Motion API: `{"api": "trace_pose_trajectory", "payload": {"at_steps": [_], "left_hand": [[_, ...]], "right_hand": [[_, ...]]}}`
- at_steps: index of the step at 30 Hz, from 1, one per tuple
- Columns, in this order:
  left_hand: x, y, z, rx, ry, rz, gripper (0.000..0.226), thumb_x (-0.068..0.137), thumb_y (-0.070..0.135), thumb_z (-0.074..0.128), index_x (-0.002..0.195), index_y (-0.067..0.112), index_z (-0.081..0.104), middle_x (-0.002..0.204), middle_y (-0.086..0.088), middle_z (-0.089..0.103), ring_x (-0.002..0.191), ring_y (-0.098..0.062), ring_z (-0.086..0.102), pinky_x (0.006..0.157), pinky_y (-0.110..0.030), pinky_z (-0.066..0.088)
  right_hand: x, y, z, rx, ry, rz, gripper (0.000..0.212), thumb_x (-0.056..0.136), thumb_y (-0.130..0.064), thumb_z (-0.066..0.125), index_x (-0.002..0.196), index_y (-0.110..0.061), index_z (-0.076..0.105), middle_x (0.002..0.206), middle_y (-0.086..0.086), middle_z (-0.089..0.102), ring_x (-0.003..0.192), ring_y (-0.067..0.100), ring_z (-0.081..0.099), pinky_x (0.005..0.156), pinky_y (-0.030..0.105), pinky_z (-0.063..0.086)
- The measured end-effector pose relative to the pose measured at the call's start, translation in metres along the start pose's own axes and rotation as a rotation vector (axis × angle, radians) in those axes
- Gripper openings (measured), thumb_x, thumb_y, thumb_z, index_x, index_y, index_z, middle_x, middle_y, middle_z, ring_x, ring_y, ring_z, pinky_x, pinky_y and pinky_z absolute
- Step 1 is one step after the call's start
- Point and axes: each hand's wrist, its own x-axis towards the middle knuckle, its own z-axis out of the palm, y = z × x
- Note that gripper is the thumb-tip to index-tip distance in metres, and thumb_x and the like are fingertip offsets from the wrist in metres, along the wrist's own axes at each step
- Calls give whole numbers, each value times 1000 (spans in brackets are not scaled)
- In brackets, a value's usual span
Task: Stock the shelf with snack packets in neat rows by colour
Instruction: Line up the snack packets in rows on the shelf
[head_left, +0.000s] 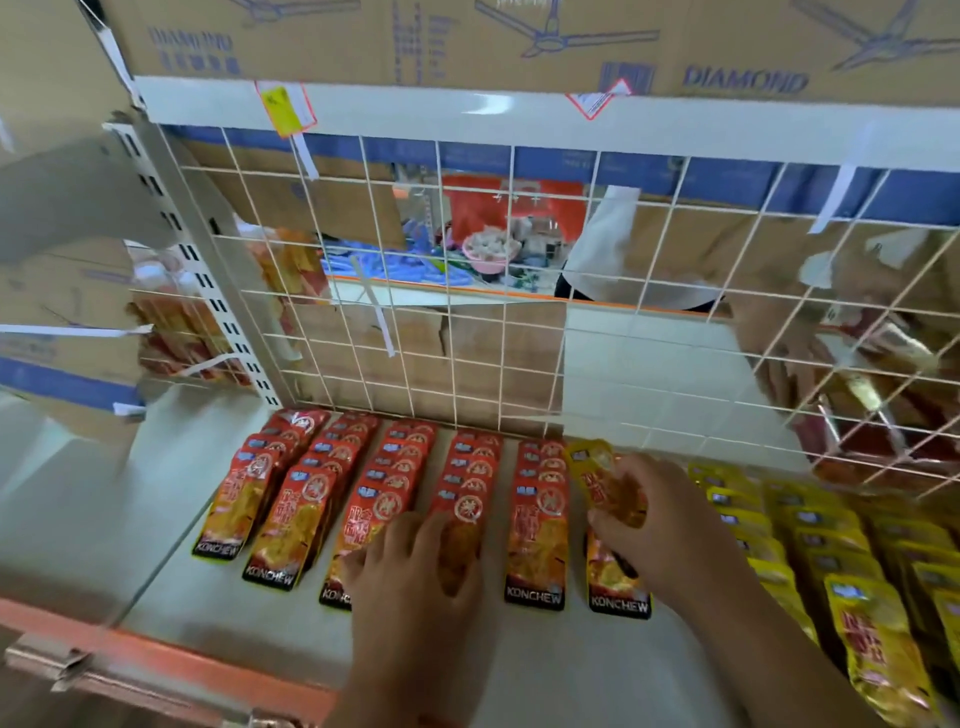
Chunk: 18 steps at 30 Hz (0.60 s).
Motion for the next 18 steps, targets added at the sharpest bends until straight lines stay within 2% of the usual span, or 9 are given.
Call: {"api": "trace_pose_trajectory", "payload": {"at_steps": [3, 6, 12, 18], "left_hand": [[-1, -3, 3, 7, 12, 28, 53, 76, 62, 57, 116, 29, 68, 115, 6, 64, 101, -24, 66, 93, -50, 42], [0, -4, 3, 13, 17, 44, 54, 77, 64, 56, 116, 29, 69, 116, 6, 64, 103, -23, 66, 93, -50, 42], [0, -6, 5, 17, 4, 67, 56, 75, 65, 59, 118, 30, 67, 120, 5, 63, 106, -25, 64, 92, -52, 42], [-3, -3, 1, 2, 30, 127, 50, 77, 61, 65, 118, 33, 63, 121, 4, 60, 108, -27, 58, 87, -48, 44]], "right_hand": [[-3, 2, -2, -12, 3, 7, 43, 82, -41, 76, 119, -28, 59, 105, -10, 52, 94, 8, 50, 71, 18, 35], [-7, 2, -1, -33, 9, 20, 38, 82, -42, 76, 113, -31, 57, 104, -10, 54, 92, 8, 51, 68, 9, 31], [-14, 0, 2, -58, 35, 35, 37, 81, -43, 76, 111, -32, 57, 98, -14, 50, 89, 7, 49, 67, 7, 28], [-24, 0, 6, -50, 53, 26, 38, 80, -43, 76, 111, -30, 59, 96, -15, 50, 89, 7, 51, 72, 25, 40]]}}
